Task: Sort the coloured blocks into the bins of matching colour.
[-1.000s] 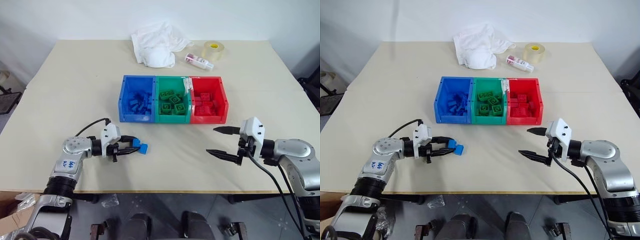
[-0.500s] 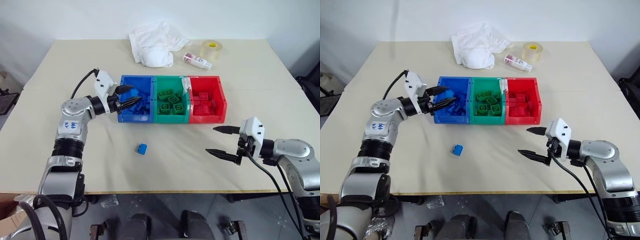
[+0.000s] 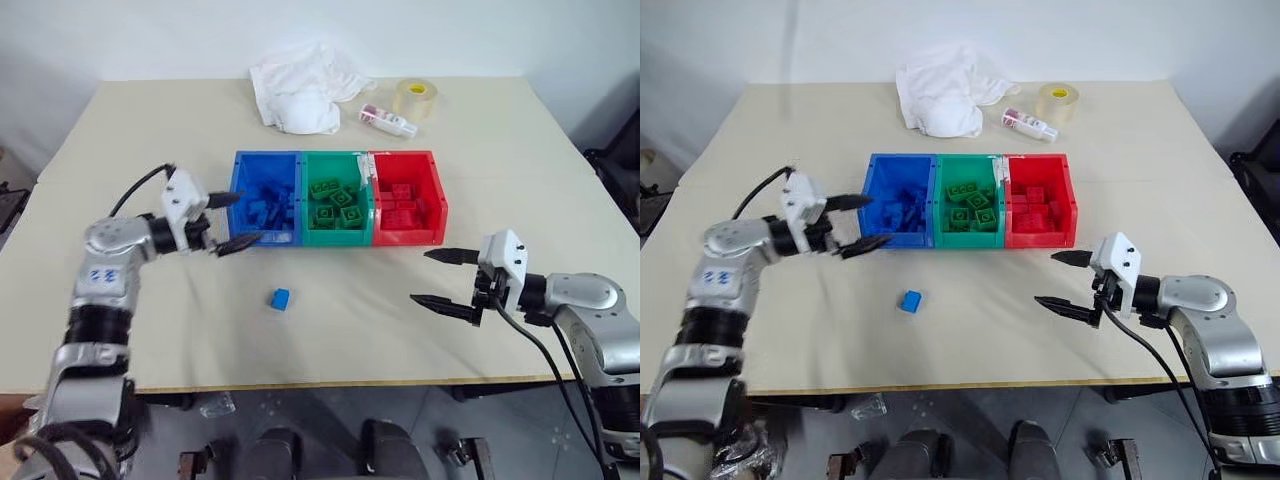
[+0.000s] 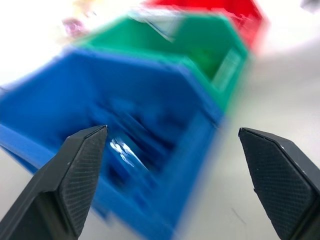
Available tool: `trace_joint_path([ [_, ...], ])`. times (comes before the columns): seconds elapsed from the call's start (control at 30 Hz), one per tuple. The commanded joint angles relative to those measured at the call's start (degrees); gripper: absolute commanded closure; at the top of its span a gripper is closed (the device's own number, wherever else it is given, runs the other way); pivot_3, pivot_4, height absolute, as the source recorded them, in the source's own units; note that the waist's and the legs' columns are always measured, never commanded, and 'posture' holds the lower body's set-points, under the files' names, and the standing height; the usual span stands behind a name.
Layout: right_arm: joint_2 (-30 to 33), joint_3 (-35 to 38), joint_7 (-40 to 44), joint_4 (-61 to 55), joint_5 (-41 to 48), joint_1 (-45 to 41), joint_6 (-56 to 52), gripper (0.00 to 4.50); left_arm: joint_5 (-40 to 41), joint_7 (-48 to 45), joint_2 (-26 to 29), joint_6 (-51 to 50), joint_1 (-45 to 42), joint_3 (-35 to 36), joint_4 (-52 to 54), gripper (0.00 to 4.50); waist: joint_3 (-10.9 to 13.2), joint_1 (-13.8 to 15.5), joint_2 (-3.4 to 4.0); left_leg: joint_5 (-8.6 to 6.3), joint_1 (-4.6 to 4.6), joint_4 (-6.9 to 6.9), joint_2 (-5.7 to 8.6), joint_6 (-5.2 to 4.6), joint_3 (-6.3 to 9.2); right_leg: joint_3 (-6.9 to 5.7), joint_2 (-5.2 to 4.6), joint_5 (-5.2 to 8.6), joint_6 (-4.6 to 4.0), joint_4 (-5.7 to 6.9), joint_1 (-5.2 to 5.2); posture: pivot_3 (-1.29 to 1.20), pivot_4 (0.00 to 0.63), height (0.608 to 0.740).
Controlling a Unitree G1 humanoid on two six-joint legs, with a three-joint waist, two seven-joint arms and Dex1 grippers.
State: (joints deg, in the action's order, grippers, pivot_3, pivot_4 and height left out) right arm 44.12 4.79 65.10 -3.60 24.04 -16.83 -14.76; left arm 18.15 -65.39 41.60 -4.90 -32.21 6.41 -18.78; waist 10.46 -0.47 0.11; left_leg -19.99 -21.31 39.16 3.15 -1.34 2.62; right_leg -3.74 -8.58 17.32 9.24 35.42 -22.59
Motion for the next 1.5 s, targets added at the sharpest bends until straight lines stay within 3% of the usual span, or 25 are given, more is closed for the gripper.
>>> trace_joint_path([
  [0.03,0.2,0.63,1.18,0.48,0.59,-1.09,1.26,0.0,4.29,-4.19,4.93,-1.65,7.3,4.85,8.27,0.03,0.0,0.12,0.0,0.0,0.0,0.0,-0.01,0.0,0.02,0.0,0.0,0.0,0.0,0.01,0.01,0.0,0.15,0.74],
  [0.27,0.27,0.19,2.87,2.61,0.22,-2.62,1.65,0.0,7.37,-8.1,10.89,-2.23,26.94,13.47,15.14,0.03,0.02,0.64,0.04,-0.01,0.0,0.02,0.0,0.0,0.07,0.03,-0.04,0.01,-0.02,-0.16,0.11,0.0,0.15,0.74],
  [0.4,0.55,0.22,4.08,3.18,0.53,-2.85,1.66,0.0,7.28,-7.54,10.89,-1.64,31.32,14.96,16.21,0.03,0.03,0.68,0.05,-0.01,0.0,-0.03,-0.01,0.0,0.07,0.03,-0.03,0.01,-0.01,-0.3,0.14,0.0,0.15,0.74],
  [0.7,0.33,0.31,3.86,1.47,0.71,-2.66,0.57,0.0,3.0,0.15,2.42,-3.98,22.45,0.67,23.79,0.03,0.01,0.65,0.08,-0.01,0.01,-0.03,0.02,0.01,0.02,0.05,-0.03,0.0,-0.01,-0.2,0.1,0.0,0.15,0.74],
  [1.07,0.45,2.35,0.26,-3.23,1.31,1.67,-1.09,0.0,-7.45,5.37,-8.98,3.15,9.74,-11.83,9.45,0.03,0.01,0.65,0.08,0.0,0.02,0.02,0.08,0.0,-0.05,0.02,-0.02,0.0,-0.01,-0.09,0.09,0.0,0.15,0.74],
  [1.17,0.87,3.57,-0.74,-5.08,1.84,3.63,-1.73,0.0,-6.81,4.25,-9.57,3.69,9.38,-12.4,9.11,0.63,0.01,0.63,0.07,0.0,0.02,0.0,0.06,0.0,-0.03,0.02,-0.01,0.0,-0.01,-0.09,0.07,0.0,0.15,0.74],
  [1.4,0.93,4.72,-1.99,-7.28,2.23,5.67,-2.71,0.0,-6.29,3.5,-9.6,3.25,9.2,-12.29,9.34,2.81,0.01,0.65,0.07,0.0,0.02,0.04,0.05,0.0,-0.03,0.04,-0.02,0.0,-0.01,-0.09,0.09,0.0,0.15,0.74],
  [1.5,1.04,4.81,-2.05,-7.15,2.24,5.54,-2.71,0.0,-5.34,5.39,-10.15,1.49,7.79,-10.78,10.52,2.84,0.01,0.74,0.07,0.0,0.02,0.04,0.06,0.0,-0.03,0.04,-0.03,0.0,-0.01,-0.09,0.09,0.0,0.15,0.74],
])
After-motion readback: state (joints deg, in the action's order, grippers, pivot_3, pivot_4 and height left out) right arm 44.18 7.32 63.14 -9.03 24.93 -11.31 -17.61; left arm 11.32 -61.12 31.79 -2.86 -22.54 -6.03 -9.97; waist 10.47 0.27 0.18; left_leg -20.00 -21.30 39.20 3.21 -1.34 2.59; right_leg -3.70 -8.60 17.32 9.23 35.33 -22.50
